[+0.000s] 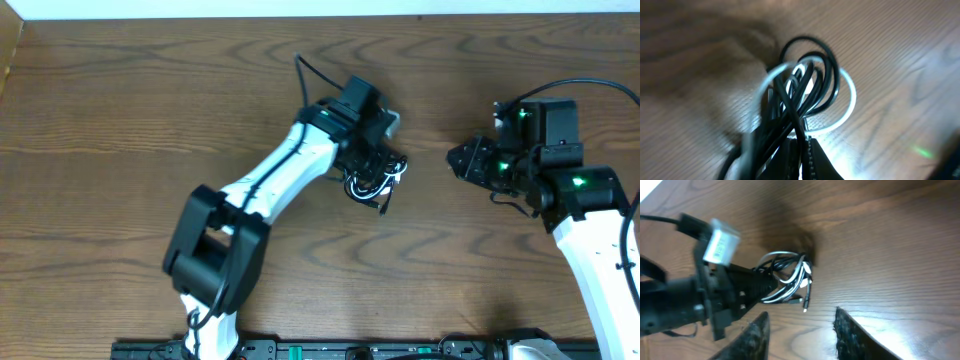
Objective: Untangle cables
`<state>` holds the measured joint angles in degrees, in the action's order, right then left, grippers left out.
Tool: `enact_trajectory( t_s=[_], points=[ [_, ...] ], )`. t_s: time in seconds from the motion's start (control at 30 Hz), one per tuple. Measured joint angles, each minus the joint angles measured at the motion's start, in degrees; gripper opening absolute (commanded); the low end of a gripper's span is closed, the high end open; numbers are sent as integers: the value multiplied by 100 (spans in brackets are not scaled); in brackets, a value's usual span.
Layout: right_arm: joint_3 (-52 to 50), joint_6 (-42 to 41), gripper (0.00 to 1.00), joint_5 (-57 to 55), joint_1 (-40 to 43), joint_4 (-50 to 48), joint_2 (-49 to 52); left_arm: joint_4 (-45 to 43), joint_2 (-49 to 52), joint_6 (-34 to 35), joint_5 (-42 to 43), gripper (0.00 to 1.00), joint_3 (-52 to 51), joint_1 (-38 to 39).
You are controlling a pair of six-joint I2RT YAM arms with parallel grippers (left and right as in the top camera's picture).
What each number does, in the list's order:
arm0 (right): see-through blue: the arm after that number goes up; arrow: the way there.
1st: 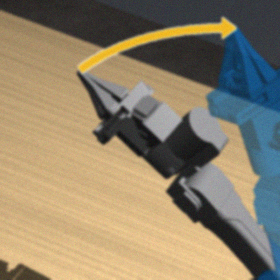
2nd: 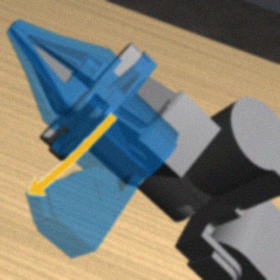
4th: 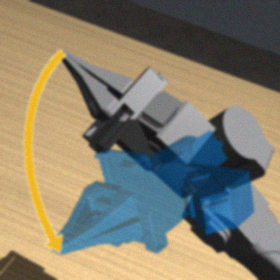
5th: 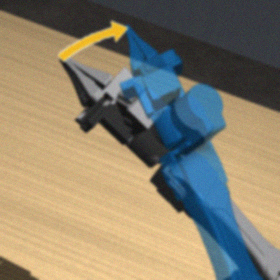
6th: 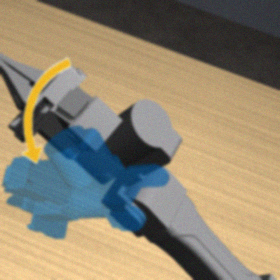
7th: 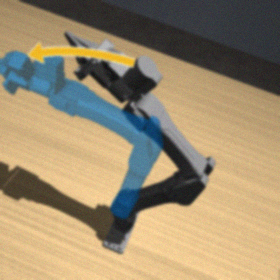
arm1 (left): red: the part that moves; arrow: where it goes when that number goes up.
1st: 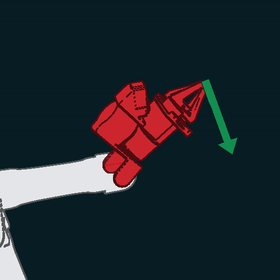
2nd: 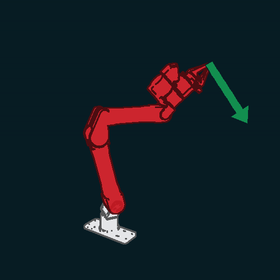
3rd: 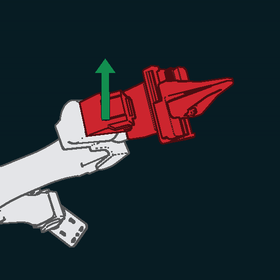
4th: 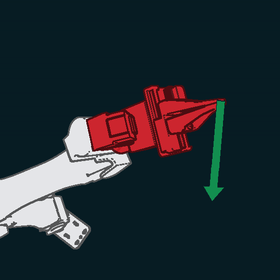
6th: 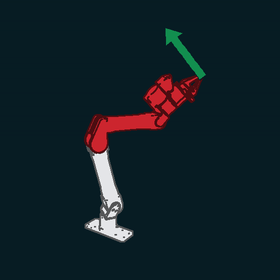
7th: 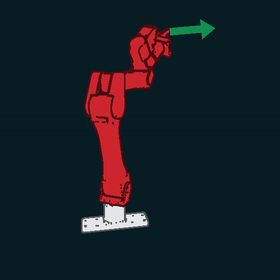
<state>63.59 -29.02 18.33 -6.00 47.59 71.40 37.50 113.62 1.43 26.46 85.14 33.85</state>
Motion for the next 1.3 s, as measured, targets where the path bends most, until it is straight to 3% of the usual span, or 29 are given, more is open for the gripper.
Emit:
enact_trajectory(
  t_s=[0.13, 0.27, 0.43, 0.57, 0.73, 0.83, 1.3],
  points=[
    [0, 85, 54, 7, 214, 20, 0, 15, 302, 7, -315, 17, -44, 138],
    [0, 125, 60, 4, 330, 39, 0, 105, 363, 0, -494, 35, -111, 107],
    [0, 144, 67, 9, 348, 39, 0, 125, 225, 0, -581, 42, -111, 4],
    [0, 168, 70, 7, 389, 46, 0, 348, -149, 116, -586, 43, -111, -138],
    [0, 210, 70, 7, 396, 59, 0, 1073, -326, 785, -590, 42, -90, -256],
    [0, 214, 71, 4, 396, 79, 0, 1456, -282, 1349, -595, 35, -146, -188],
    [0, 232, 70, 7, 396, 155, 0, 0, -240, 3464, -584, 34, -1252, 79]
  ],
)
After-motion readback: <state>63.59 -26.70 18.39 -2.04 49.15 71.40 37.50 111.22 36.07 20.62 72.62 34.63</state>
